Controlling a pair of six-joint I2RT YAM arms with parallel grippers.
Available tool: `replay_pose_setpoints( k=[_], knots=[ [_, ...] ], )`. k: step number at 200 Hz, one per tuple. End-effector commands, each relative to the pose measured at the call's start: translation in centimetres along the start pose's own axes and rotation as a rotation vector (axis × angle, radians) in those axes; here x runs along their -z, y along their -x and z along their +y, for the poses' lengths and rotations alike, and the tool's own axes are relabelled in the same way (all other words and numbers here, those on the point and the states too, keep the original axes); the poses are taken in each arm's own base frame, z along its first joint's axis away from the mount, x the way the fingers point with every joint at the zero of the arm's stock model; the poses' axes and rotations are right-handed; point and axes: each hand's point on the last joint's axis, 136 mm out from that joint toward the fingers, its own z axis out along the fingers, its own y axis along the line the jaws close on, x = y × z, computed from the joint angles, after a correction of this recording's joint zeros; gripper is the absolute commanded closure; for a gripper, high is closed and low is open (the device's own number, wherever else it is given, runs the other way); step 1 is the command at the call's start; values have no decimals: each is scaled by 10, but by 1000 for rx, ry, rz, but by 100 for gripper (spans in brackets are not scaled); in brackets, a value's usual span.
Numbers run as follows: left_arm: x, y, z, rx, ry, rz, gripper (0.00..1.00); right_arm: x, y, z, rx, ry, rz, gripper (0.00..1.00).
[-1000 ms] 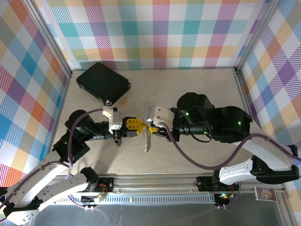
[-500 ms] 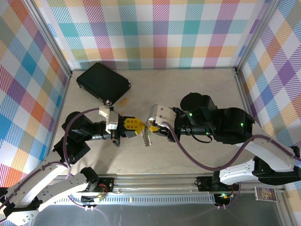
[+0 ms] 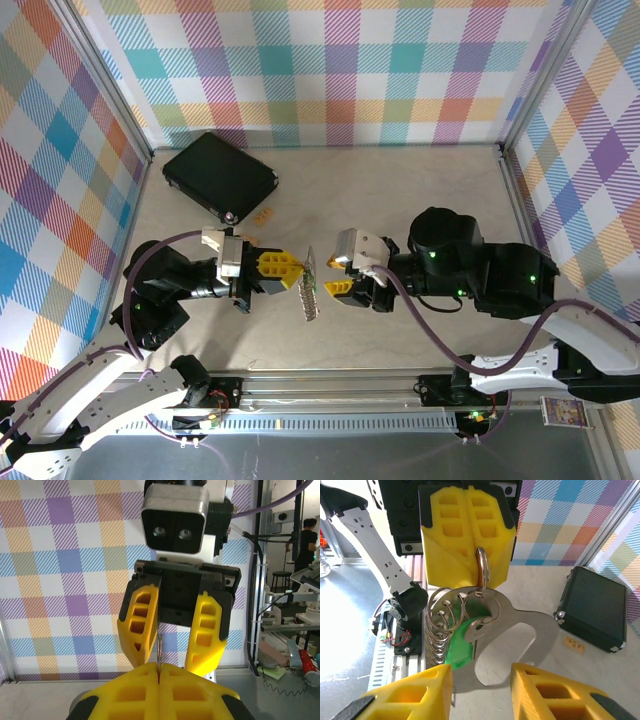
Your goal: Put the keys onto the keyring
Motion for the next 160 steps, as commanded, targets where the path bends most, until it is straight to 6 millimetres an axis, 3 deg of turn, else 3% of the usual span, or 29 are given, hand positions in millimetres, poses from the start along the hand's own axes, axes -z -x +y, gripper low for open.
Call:
replay_pose_setpoints(
  k=[1, 98, 160],
  knots=[
    [3, 18, -10, -33, -33, -63, 100, -1, 11, 4, -24, 20, -61, 62],
    [5, 25, -13, -30, -46, -96, 100, -16, 11, 15, -48, 86, -94, 59],
    [4, 25, -13, -23, -51, -96, 100, -23, 11, 12, -61, 82, -107, 66]
  ],
)
